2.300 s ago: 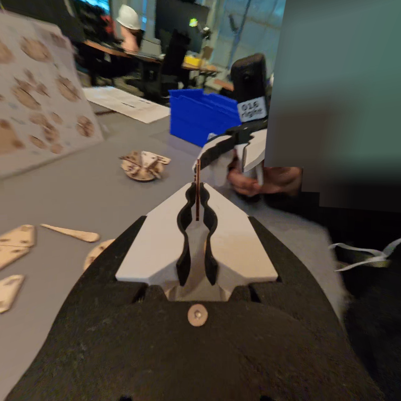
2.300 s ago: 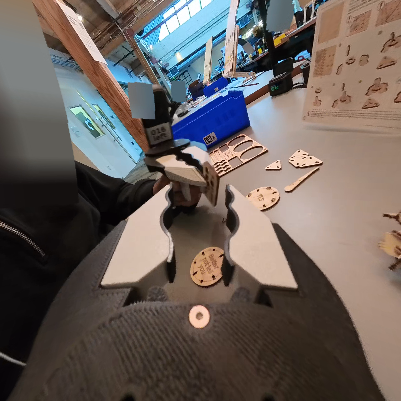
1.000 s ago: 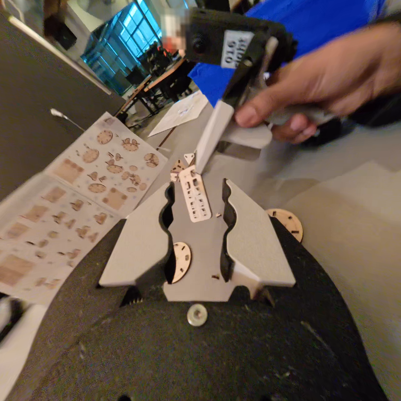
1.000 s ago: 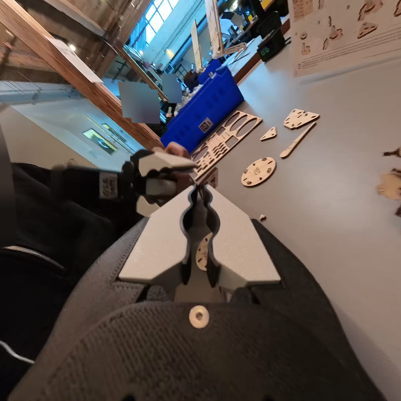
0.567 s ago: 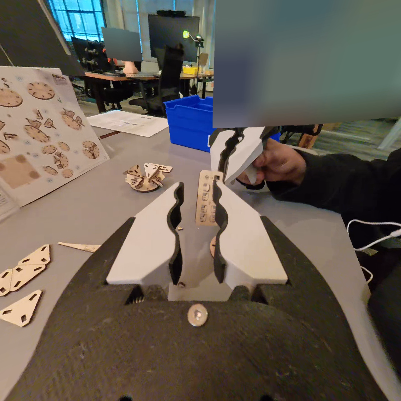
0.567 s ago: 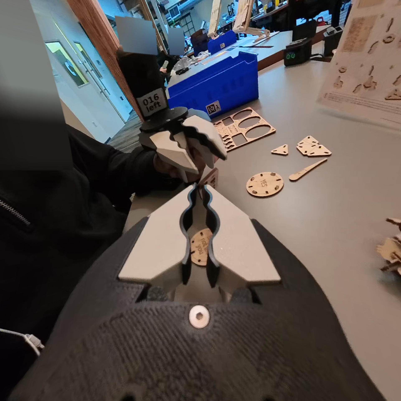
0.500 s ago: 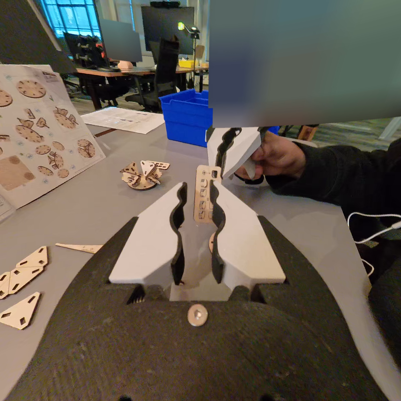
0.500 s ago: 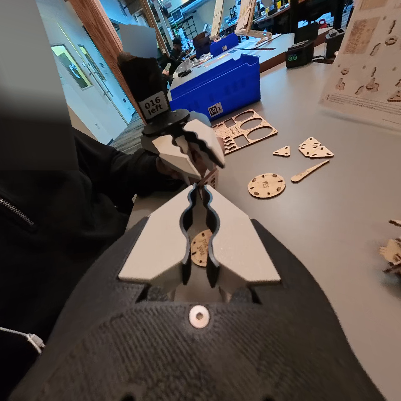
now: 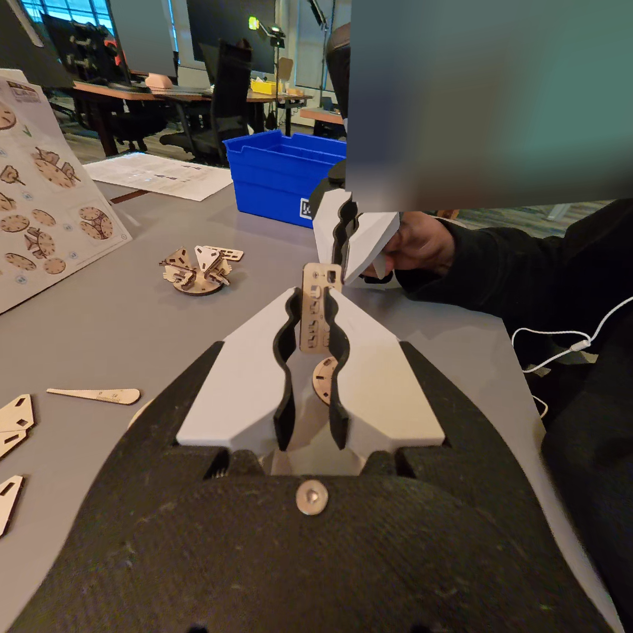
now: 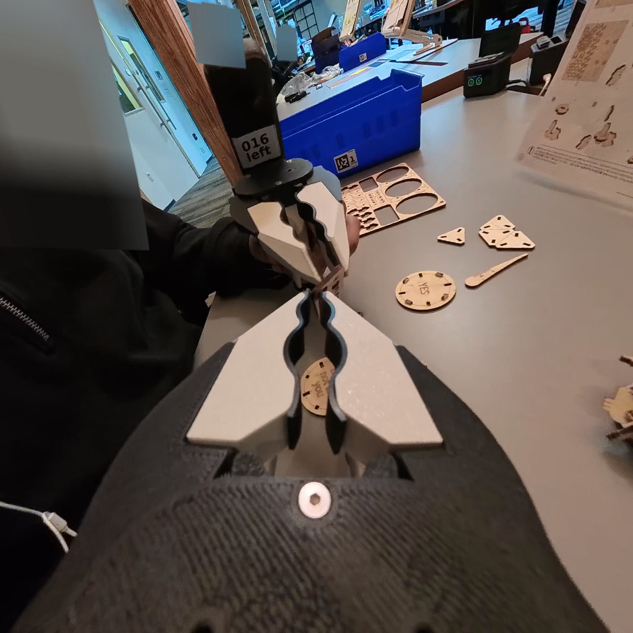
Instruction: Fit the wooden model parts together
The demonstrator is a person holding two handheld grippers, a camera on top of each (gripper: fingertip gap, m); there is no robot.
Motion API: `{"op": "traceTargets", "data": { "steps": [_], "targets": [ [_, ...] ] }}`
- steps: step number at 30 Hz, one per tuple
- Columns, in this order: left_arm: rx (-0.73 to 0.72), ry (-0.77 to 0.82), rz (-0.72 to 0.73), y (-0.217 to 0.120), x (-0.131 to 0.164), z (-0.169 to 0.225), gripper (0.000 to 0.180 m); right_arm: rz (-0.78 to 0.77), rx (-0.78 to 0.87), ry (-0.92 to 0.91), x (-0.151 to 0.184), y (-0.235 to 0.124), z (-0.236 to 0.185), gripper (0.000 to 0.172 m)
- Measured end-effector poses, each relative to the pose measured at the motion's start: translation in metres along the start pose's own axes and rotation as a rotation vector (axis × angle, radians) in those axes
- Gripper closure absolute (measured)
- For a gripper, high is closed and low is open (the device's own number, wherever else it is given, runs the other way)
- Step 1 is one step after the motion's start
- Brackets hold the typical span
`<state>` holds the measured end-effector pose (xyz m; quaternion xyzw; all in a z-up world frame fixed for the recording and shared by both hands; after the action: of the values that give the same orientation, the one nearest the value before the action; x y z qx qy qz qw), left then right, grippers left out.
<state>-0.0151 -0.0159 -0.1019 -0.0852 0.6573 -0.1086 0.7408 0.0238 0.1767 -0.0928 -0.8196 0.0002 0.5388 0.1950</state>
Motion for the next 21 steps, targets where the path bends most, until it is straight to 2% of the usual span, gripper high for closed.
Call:
{"op": "traceTargets", "data": {
  "steps": [12,21],
  "targets": [
    [0.008,0.004,-0.021,0.0017,0.0012,0.0004,0.174,-0.009,-0.022,0.006,0.0008,0.0006,0.0002,0.169],
    [0.078,-0.061,-0.035,-0.0005,-0.0026,-0.0051,0.174,-0.005,0.004,0.018,0.0003,-0.0038,0.0027,0.17]
  ]
}}
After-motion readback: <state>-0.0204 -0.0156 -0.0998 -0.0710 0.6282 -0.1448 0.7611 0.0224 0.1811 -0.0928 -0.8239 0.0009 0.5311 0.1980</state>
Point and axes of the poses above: each gripper's, where its closed fingertips meet, y out along the fingers, x out of its underside, z = x × y across the jaws, the point moved 10 cm from there along -y, back along the fingers, and after that the axes turned 8 degrees about -z, right-handed, at the moved point
